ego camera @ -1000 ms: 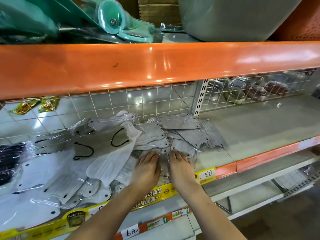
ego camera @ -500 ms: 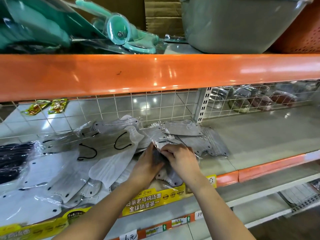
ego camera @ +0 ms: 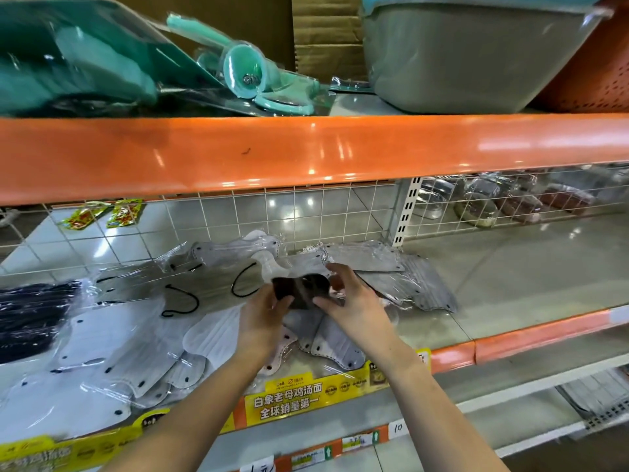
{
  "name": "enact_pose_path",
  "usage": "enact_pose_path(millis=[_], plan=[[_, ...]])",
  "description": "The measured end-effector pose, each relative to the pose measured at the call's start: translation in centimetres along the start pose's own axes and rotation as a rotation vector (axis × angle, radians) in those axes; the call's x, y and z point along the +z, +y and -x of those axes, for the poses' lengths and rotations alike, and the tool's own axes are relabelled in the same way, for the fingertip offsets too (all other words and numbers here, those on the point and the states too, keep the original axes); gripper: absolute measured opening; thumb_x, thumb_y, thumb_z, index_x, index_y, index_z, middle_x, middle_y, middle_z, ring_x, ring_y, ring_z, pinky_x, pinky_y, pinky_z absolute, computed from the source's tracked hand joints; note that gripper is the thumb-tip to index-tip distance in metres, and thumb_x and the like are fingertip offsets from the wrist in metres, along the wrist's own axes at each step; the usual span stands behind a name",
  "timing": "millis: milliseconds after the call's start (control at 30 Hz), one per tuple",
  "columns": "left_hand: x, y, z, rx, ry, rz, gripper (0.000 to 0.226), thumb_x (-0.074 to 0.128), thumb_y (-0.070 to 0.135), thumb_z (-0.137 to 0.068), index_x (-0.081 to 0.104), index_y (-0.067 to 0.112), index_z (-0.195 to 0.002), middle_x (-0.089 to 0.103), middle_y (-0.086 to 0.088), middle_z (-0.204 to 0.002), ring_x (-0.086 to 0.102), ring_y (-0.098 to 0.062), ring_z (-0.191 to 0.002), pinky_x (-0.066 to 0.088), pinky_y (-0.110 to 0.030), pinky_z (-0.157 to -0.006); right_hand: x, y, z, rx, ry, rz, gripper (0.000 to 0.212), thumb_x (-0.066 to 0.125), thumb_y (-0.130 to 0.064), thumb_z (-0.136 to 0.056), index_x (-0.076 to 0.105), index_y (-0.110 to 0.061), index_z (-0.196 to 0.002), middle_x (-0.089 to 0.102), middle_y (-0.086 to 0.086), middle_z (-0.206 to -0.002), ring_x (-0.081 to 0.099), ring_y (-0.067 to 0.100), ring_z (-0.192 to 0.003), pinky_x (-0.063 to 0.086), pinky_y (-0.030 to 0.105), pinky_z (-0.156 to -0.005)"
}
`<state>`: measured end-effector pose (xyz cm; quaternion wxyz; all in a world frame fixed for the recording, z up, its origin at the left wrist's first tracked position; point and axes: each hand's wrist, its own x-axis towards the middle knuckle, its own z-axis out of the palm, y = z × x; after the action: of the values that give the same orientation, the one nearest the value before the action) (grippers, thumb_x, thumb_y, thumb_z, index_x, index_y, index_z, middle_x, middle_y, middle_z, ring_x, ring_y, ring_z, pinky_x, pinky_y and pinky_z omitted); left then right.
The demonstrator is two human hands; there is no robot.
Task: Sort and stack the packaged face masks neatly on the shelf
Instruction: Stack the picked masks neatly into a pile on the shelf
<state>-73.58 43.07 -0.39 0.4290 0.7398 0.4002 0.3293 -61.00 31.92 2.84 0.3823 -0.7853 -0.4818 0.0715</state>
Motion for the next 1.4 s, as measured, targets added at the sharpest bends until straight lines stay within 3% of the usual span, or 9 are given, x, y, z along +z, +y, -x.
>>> enact_pose_path(millis=[133, 333, 533, 700, 800, 900, 1100, 1333, 1400], plan=[[-0.2, -0.6, 0.5, -0.277, 0.021, 0.516, 0.013, 0.055, 0.0, -0.093, 0.058, 0.011, -0.086, 0.066, -0.014, -0.083, 0.066, -0.027, -0.072, 0.055, -0.027, -0.05, 1.5, 1.8, -0.1, 0.042, -0.056, 0.279, 0.045, 0.066, -0.028, -0.085, 0.053, -0.021, -0.127, 0.061, 0.0, -0.121, 0.053, 0.025, -0.117, 0.038, 0.038, -0.099], [-0.7, -1.4, 1.2, -0.269, 0.095, 0.565, 0.015, 0.054, 0.008, -0.095, 0.054, 0.01, -0.08, 0.063, -0.017, -0.083, 0.064, -0.029, -0.077, 0.057, -0.037, -0.059, 3.2, 1.7, 0.1, -0.087, 0.34, 0.383, 0.011, 0.064, -0.019, -0.067, 0.067, -0.025, -0.075, 0.065, -0.004, -0.067, 0.065, 0.024, -0.066, 0.05, 0.034, -0.066], [-2.7, -2.2, 0.8, -0.32, 0.332, 0.488, 0.018, 0.042, 0.022, -0.102, 0.051, 0.02, -0.086, 0.062, -0.003, -0.088, 0.063, -0.032, -0.087, 0.058, -0.042, -0.071, 4.8, 1.3, -0.1, -0.161, 0.4, 0.392, 0.031, 0.044, -0.027, -0.085, 0.065, -0.012, -0.103, 0.066, 0.008, -0.102, 0.06, 0.029, -0.095, 0.051, 0.039, -0.084], [-3.6, -2.2, 0.7, -0.418, 0.452, 0.585, 0.018, 0.034, 0.016, -0.104, 0.048, 0.006, -0.108, 0.058, -0.011, -0.099, 0.06, -0.029, -0.076, 0.05, -0.018, -0.041, 6.9, -0.3, 0.9, -0.24, 0.318, 0.318, 0.041, 0.041, -0.026, -0.091, 0.06, -0.008, -0.122, 0.054, 0.013, -0.133, 0.041, 0.027, -0.127, 0.04, 0.047, -0.106], [-3.9, -2.4, 0.7, -0.468, 0.45, 0.589, 0.021, 0.036, 0.015, -0.103, 0.046, 0.003, -0.118, 0.054, -0.014, -0.108, 0.062, -0.027, -0.073, 0.054, -0.024, -0.045, 8.0, -1.4, 1.3, -0.231, 0.21, 0.328, 0.044, 0.04, -0.034, -0.093, 0.06, -0.01, -0.123, 0.055, 0.01, -0.134, 0.046, 0.026, -0.127, 0.042, 0.044, -0.103], [-4.3, -2.4, 1.2, -0.416, 0.406, 0.421, 0.022, 0.042, 0.018, -0.101, 0.048, 0.006, -0.118, 0.054, -0.008, -0.11, 0.058, -0.027, -0.095, 0.055, -0.036, -0.066, 9.2, -1.7, 1.7, -0.151, 0.083, 0.413, 0.051, 0.038, -0.043, -0.092, 0.063, -0.01, -0.12, 0.062, 0.01, -0.125, 0.057, 0.028, -0.118, 0.046, 0.047, -0.098], [-6.1, -3.6, 2.4, -0.181, 0.316, -0.008, 0.004, 0.056, 0.016, -0.094, 0.057, 0.013, -0.096, 0.061, 0.0, -0.091, 0.058, -0.015, -0.082, 0.038, -0.024, -0.068, 10.8, -0.7, 1.9, -0.026, -0.074, 0.557, 0.058, 0.038, -0.052, -0.083, 0.072, -0.009, -0.103, 0.071, 0.012, -0.105, 0.068, 0.031, -0.099, 0.053, 0.047, -0.085], [-8.4, -3.6, 1.9, -0.261, 0.248, 0.321, 0.019, 0.062, 0.018, -0.091, 0.054, 0.013, -0.108, 0.066, -0.004, -0.096, 0.067, -0.016, -0.08, 0.054, -0.032, -0.077, 10.8, 0.1, 1.9, -0.141, -0.02, 0.409, 0.049, 0.074, -0.037, -0.074, 0.065, -0.009, -0.113, 0.067, 0.008, -0.106, 0.065, 0.028, -0.098, 0.053, 0.043, -0.088], [-8.8, -3.4, 1.4, -0.351, 0.192, 0.419, 0.016, 0.059, 0.008, -0.092, 0.055, 0.009, -0.107, 0.066, -0.007, -0.088, 0.068, -0.018, -0.069, 0.057, -0.032, -0.069, 10.6, -0.2, 2.0, -0.152, 0.007, 0.342, 0.046, 0.064, -0.037, -0.08, 0.062, -0.008, -0.116, 0.066, 0.008, -0.109, 0.063, 0.028, -0.101, 0.051, 0.041, -0.091]])
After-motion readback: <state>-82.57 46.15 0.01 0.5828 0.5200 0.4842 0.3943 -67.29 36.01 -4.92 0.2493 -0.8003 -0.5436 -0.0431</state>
